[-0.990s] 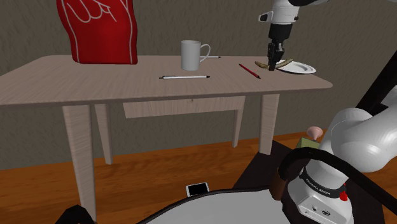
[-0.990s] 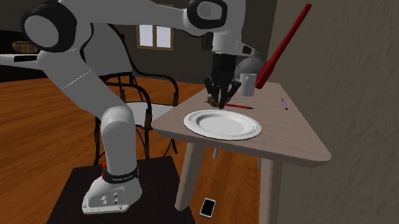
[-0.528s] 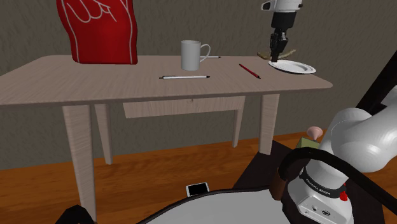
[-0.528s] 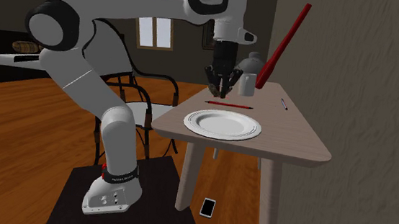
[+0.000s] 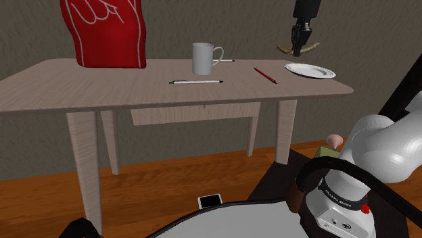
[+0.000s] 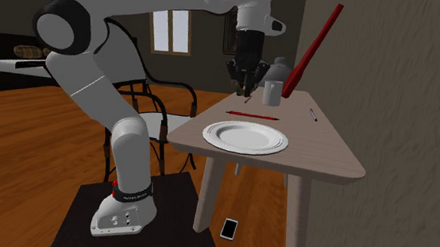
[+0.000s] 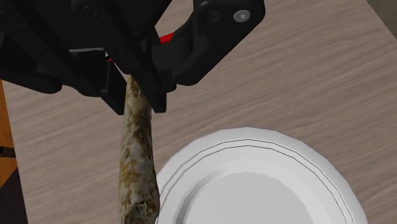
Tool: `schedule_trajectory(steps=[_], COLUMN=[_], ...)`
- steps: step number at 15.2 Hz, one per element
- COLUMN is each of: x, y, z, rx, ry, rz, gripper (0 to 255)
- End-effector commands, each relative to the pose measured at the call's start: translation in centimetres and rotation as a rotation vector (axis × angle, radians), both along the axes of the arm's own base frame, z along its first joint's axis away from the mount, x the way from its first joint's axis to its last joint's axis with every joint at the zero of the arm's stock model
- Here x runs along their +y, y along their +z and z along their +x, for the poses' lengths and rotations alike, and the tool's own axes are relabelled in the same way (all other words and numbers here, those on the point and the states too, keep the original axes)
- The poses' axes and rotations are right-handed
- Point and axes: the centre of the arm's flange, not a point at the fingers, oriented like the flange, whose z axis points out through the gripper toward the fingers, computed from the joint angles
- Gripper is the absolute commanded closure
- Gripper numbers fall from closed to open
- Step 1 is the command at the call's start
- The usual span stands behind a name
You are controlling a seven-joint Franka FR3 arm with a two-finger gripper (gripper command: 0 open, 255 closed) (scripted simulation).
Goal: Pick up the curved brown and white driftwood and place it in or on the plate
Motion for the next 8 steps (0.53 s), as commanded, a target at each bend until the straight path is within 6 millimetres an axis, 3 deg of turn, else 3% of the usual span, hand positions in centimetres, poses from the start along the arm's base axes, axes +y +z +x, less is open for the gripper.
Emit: schedule_trajectory(steps=[1,8], x=[-1.8,-10.4], y=[-0.1,-0.8], z=[-0.6,-3.9], rx=[0.000,0.000], ry=[0.000,0.000], rz=[0.000,0.000], gripper=[255,255])
